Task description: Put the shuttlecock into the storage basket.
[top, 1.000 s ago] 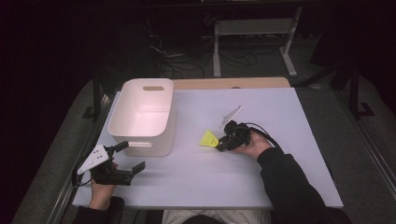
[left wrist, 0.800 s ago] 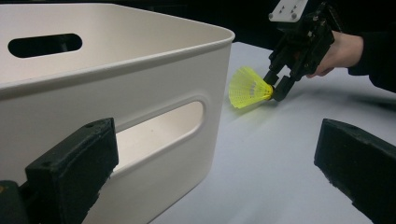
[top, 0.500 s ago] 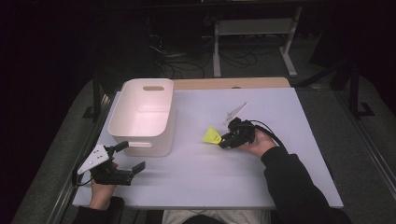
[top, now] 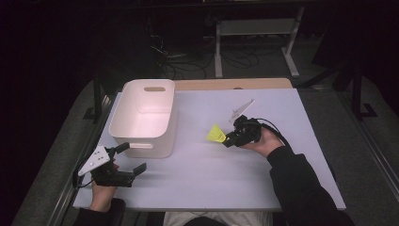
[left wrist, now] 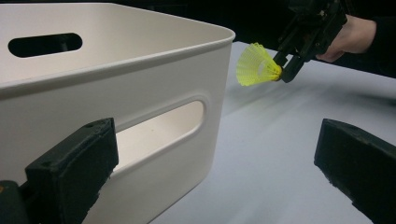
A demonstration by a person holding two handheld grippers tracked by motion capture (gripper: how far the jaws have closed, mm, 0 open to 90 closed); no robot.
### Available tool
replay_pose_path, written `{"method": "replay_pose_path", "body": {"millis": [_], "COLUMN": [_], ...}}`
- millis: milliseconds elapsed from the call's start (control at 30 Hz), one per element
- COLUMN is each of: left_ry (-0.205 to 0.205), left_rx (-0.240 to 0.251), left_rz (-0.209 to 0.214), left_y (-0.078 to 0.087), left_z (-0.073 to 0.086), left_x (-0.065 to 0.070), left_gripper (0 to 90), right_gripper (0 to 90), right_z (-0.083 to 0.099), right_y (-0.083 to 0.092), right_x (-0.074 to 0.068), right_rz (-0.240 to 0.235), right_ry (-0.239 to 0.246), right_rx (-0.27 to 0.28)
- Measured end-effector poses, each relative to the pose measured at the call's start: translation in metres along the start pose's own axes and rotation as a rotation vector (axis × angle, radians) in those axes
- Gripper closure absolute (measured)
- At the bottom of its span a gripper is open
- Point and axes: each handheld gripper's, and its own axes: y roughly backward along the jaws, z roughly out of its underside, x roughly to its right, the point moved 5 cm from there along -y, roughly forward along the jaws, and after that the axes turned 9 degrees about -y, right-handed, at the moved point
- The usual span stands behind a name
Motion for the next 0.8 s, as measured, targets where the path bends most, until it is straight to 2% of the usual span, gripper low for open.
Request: {"method": "replay_pose_path", "body": {"millis": [800], "left_ry": [0.0], "left_rx": [0.001], "left_rz": [-0.001], "left_y": [0.0], "left_z": [0.0], "left_x": [0.0], "left_gripper": [0.0], "right_gripper": [63.3], "right_z": [-0.02], "right_y": [0.029], "right_x": [-0.013], "right_rz": [0.016], "right_ry": [0.031], "right_rx": [0.031]}}
